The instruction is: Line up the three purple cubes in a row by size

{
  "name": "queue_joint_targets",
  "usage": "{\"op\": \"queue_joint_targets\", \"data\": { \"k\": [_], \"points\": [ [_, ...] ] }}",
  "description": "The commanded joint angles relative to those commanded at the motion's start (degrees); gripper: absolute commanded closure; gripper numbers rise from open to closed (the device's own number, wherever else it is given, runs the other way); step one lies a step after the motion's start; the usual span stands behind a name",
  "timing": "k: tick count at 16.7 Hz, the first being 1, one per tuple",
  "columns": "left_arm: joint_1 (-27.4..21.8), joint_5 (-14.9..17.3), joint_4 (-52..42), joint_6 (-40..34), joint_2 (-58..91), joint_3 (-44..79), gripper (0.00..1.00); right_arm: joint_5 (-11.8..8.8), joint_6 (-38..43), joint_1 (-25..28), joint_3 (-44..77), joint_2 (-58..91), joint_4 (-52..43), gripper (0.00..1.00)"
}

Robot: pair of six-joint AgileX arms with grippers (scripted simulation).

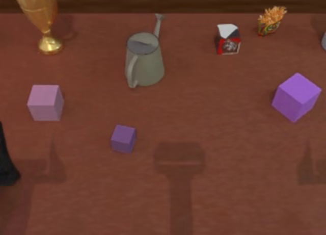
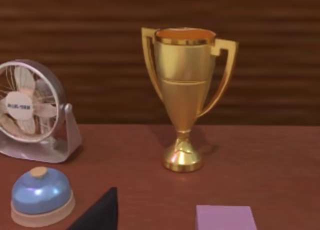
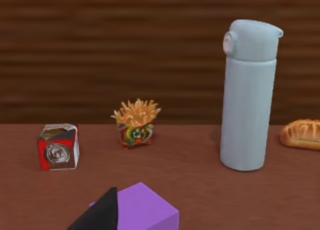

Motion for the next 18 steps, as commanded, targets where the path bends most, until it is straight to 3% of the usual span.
{"op": "queue_joint_targets", "data": {
  "k": [4,8,18],
  "points": [
    [-0.6,0.1,-1.2,-0.3,1.7,1.7,0.00,0.0,0.0,0.0,0.0,0.0,0.0,0.00],
    [-3.8,0.2,-7.8,-1.7,12.6,12.0,0.00,0.0,0.0,0.0,0.0,0.0,0.0,0.00],
    [-16.6,0.0,-37.7,-7.6,71.4,54.3,0.00,0.0,0.0,0.0,0.0,0.0,0.0,0.00]
  ]
}}
